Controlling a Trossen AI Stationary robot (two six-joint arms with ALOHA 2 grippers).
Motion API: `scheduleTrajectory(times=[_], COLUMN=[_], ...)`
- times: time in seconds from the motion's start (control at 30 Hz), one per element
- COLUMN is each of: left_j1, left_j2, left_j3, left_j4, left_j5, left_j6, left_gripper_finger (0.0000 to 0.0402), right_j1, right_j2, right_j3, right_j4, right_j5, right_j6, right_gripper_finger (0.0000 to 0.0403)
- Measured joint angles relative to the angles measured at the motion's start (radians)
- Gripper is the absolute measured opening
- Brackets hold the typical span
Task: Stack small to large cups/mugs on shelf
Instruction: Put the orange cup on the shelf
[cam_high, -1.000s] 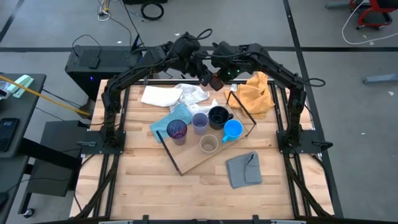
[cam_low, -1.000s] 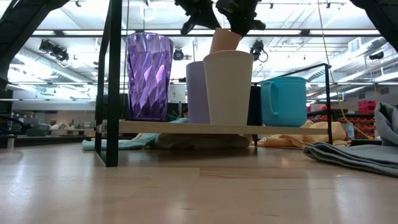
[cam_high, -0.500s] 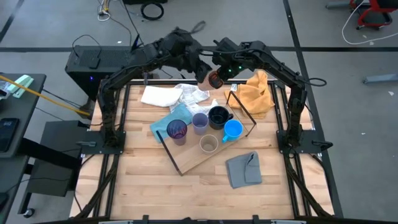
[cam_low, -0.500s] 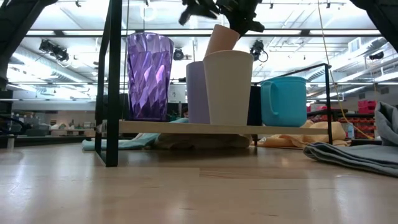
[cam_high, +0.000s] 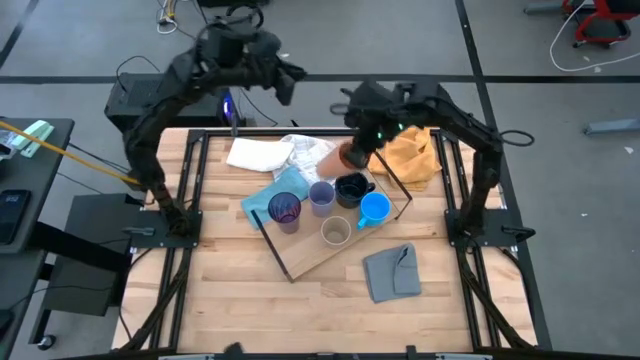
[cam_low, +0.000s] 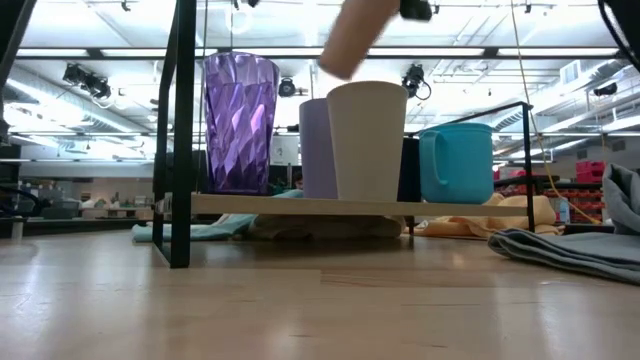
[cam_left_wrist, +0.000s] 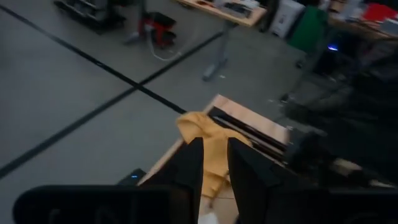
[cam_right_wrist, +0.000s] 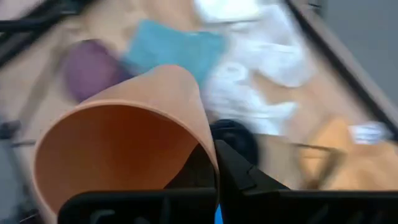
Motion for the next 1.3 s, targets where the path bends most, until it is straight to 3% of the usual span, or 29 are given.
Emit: scheduleTrajectory(times=[0.13, 0.33, 0.53, 0.77, 1.3], left_j1=[0.036, 0.08, 0.125, 0.16, 0.161], left_j2=[-0.039, -0.078, -0.149, -0.236, -0.306], left_j3=[0.0, 0.0, 0.0, 0.001, 0.001], left_j4=[-0.045, -0.043, -0.043, -0.078, -0.345], left_j5=[-0.064, -0.099, -0.098, -0.099, -0.209], left_j6=[0.036, 0.09, 0.102, 0.092, 0.061], left_gripper_finger=[0.0086, 0.0093, 0.0094, 0.0093, 0.0087], right_j1=[0.171, 0.341, 0.365, 0.384, 0.512], right_j2=[-0.017, 0.025, 0.059, 0.059, 0.127], right_j3=[0.0, 0.0, -0.001, -0.002, -0.002], right_j4=[0.005, 0.006, 0.122, 0.164, 0.194], right_j5=[-0.051, 0.06, 0.08, 0.023, 0.004], right_j6=[0.095, 0.165, 0.174, 0.182, 0.198], right_gripper_finger=[0.0, 0.0, 0.0, 0.0, 0.0])
